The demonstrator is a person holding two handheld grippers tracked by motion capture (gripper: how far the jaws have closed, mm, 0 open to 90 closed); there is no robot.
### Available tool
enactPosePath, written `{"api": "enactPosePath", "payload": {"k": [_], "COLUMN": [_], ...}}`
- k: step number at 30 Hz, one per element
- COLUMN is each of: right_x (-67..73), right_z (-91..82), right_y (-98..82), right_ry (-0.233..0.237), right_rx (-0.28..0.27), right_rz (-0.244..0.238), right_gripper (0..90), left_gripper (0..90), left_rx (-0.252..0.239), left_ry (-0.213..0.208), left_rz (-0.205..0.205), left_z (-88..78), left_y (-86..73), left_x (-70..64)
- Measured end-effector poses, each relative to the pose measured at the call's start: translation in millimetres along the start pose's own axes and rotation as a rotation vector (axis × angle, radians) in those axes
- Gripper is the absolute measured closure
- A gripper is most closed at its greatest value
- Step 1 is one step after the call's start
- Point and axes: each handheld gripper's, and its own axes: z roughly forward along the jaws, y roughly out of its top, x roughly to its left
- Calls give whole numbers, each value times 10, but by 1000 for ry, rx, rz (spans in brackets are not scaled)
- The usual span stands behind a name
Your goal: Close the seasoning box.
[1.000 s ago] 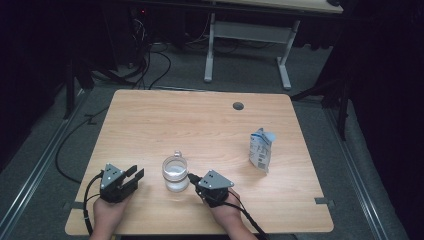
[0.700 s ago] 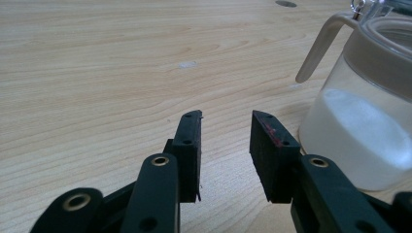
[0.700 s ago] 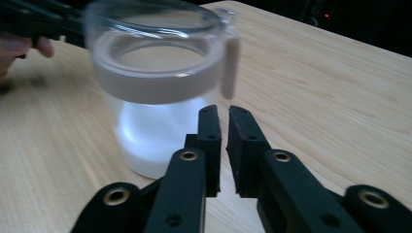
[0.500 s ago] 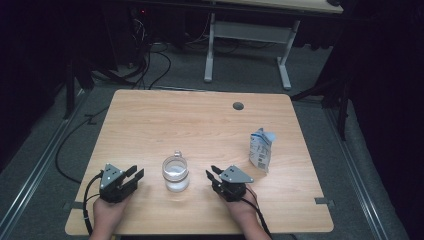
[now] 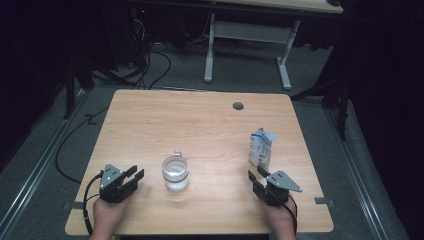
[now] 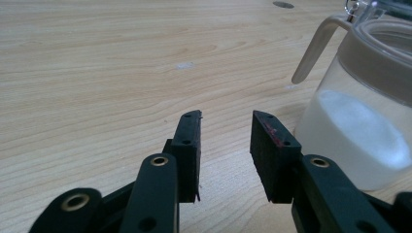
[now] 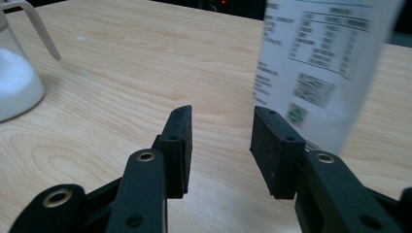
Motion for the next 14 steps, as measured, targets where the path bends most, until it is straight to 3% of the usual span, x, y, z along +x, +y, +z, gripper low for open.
{"api": "enactPosePath", "payload": {"k": [14], "right_x": [35], "right_z": [57], "right_y": [-13], "right_ry": [14], "right_rx": [9], "right_rz": [-14], "right_gripper": [584], "left_gripper": [644], "left_rx": [-2], "left_ry": [-1], "left_rz": [3], "left_z": [-3], "left_y": [6], "left_x": [-2]}}
